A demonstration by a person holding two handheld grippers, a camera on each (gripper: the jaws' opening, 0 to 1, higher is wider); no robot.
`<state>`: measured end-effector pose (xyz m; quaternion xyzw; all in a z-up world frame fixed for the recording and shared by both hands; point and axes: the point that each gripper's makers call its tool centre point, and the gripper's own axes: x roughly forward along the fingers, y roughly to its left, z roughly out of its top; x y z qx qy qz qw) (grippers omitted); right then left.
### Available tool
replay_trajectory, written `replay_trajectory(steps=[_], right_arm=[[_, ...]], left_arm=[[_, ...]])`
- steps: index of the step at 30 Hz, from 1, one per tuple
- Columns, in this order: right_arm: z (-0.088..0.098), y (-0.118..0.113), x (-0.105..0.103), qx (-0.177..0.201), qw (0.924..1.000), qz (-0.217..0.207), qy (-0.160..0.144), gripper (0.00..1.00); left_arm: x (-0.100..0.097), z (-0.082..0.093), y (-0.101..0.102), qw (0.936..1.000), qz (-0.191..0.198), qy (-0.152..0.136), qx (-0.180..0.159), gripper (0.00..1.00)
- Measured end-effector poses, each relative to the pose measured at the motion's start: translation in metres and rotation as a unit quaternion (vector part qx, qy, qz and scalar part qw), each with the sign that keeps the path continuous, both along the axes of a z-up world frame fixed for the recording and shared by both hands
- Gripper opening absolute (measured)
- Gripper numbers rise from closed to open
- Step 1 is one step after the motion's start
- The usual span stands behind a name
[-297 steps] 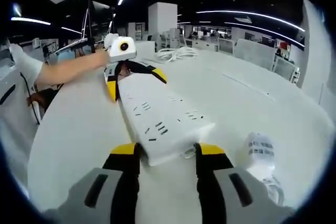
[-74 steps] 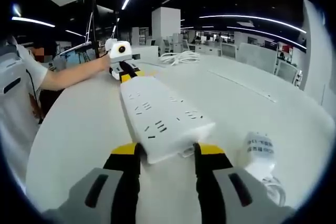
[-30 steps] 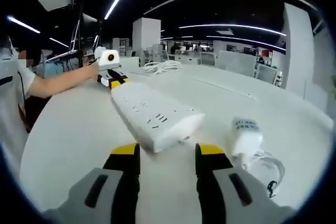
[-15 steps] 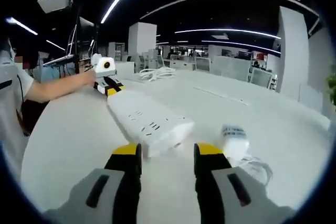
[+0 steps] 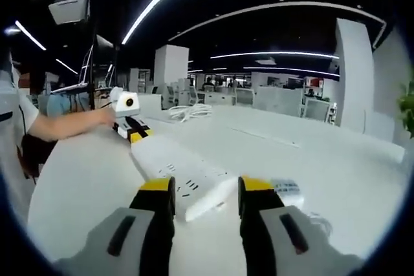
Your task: Straighten the power strip on the desk, plug the charger into it
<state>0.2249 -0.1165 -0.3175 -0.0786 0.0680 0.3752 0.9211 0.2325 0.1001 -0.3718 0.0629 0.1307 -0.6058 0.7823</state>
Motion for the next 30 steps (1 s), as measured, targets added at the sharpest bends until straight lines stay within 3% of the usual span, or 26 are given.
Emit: replay_trajectory(steps=[5, 20, 30], right_arm=[[0.006, -0.007, 0.004, 0.026, 0.9996, -0.01, 0.003, 0.38], [0.018, -0.031, 0.017, 0.04, 0.9957, -0.08, -0.025, 0.38], [0.016, -0.027, 0.016, 0.047, 0.9958, -0.076, -0.021, 0.38]], left_arm=[[-0.001, 0.0, 0.0, 1.0, 0.0, 0.0, 0.0, 0.13], [-0.002, 0.0, -0.001, 1.0, 0.001, 0.0, 0.0, 0.13], [-0.002, 0.0, -0.001, 1.0, 0.002, 0.0, 0.0, 0.13]])
